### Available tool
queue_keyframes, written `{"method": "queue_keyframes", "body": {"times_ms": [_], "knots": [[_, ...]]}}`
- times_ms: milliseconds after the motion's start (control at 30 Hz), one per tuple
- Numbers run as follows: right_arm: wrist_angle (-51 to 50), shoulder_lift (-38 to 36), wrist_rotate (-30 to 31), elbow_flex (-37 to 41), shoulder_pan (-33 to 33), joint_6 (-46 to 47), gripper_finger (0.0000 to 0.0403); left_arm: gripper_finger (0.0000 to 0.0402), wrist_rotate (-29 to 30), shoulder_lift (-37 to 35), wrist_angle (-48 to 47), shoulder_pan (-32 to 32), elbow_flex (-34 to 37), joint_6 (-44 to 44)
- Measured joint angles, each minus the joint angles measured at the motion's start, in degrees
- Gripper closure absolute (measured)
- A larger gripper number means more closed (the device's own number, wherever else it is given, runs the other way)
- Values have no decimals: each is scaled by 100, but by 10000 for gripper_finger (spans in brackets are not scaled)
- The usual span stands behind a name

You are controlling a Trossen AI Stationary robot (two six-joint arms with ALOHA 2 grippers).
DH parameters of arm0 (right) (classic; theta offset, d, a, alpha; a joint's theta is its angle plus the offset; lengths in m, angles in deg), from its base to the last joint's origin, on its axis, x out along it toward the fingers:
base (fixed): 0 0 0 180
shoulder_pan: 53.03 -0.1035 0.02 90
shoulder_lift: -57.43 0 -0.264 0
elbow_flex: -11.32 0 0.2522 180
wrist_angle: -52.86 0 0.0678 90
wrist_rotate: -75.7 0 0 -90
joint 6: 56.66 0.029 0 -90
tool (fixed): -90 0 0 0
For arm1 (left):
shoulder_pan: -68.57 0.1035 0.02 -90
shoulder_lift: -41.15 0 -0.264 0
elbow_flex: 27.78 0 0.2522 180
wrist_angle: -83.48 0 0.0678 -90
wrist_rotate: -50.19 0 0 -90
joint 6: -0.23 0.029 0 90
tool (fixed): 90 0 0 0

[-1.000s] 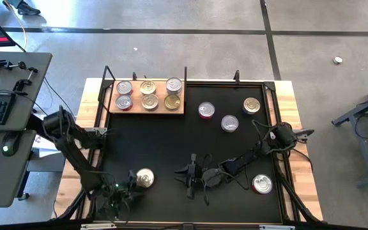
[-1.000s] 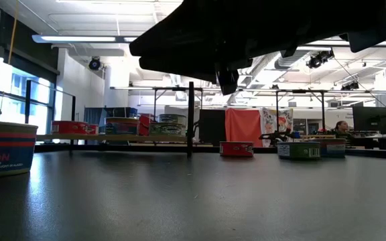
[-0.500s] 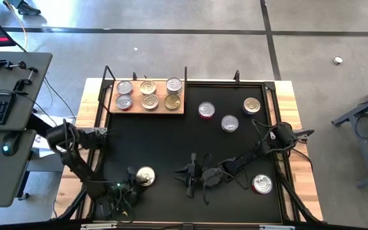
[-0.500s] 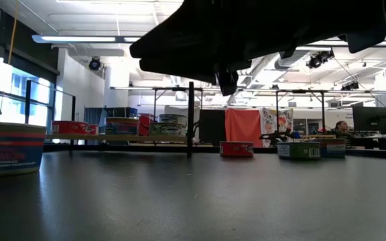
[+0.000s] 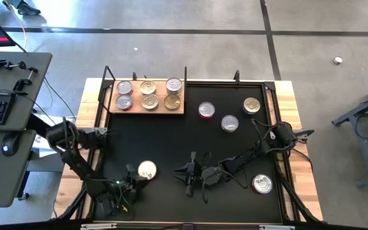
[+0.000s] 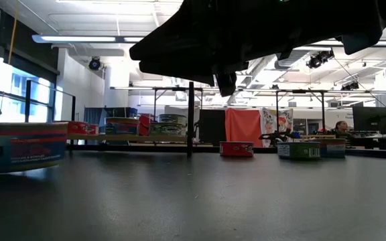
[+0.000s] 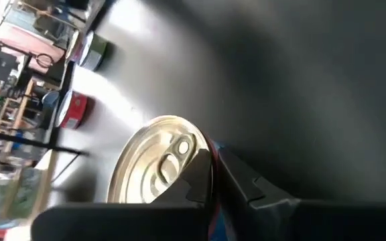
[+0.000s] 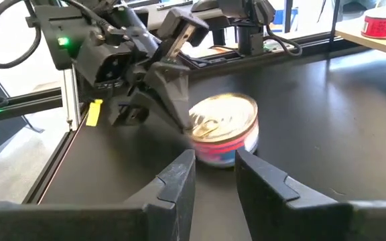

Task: Stack canned seafood by type on shelf
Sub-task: Stack the pink blue tuna can on the top of the other pink blue tuna can

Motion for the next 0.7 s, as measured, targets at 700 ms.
{"method": "queue_keyframes", "body": {"times_ms": [700], "knots": [[-123,-2,-2,0,0,-29,305,401,971,-473,-367,621,-441,856]]}}
